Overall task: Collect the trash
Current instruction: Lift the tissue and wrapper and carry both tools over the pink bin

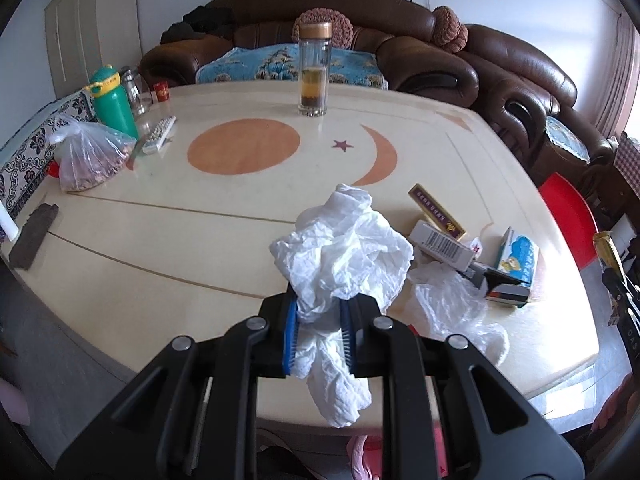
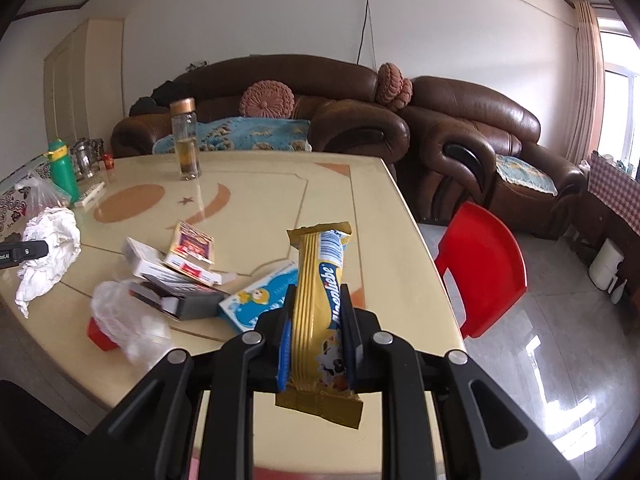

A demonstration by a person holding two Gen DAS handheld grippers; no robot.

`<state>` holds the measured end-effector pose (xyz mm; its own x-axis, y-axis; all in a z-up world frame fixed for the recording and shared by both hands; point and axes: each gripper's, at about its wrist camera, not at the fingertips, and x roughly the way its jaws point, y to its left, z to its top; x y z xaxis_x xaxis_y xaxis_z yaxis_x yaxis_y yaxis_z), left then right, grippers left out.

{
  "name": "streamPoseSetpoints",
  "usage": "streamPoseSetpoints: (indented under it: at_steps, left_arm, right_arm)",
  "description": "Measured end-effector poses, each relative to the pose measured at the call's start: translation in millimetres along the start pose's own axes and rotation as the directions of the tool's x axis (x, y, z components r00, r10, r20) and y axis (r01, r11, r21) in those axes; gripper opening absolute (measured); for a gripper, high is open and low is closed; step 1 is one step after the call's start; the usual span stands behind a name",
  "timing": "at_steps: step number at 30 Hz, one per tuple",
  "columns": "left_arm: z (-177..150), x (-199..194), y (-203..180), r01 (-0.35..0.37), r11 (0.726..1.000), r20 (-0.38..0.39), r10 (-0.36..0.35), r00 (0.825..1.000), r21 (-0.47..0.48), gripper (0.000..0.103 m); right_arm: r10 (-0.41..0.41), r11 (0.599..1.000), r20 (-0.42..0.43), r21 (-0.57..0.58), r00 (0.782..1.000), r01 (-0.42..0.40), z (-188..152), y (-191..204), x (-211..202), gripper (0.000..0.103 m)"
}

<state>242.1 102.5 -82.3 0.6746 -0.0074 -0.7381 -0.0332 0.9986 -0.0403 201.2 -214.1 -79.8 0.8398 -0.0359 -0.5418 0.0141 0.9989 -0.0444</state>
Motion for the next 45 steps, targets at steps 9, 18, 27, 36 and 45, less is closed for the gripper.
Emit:
streamPoseSetpoints:
  at_steps: [9,18,27,36,45]
  left_arm:
    - [-5.1,-40.7,-4.2,0.013,1.0,0.05,-0.014,0.999,0.022,0.019]
    - [-15.3,-80.1,-6.5,0.027,0.999,0.103,-0.032,0.994,0.047,0.019]
    - [-36.5,-107.9,-6.8,0.046,0.997,0.109,-0.053,0.993,0.064,0.019]
    - [-61.3,-128.3,-19.0,0.088,0.99,0.1,-0.099,0.99,0.107,0.019]
    - [-81.0,-141.0,-34.8,0.117,0.98,0.086,-0.133,0.987,0.163,0.019]
  right_arm:
    - [0.027,1.0,0.052,-0.014,0.998,-0.027,7.7,12.7,-41.6,0.02]
    - [0.052,0.998,0.09,-0.036,0.995,-0.049,9.1,25.1,-81.5,0.02]
    - [0.089,0.995,0.107,-0.06,0.99,-0.083,2.5,35.1,-114.5,0.02]
    - [0.119,0.99,0.113,-0.085,0.986,-0.11,-6.9,45.7,-146.2,0.02]
    - [0.137,0.987,0.092,-0.093,0.986,-0.128,-23.8,48.1,-169.3,0.02]
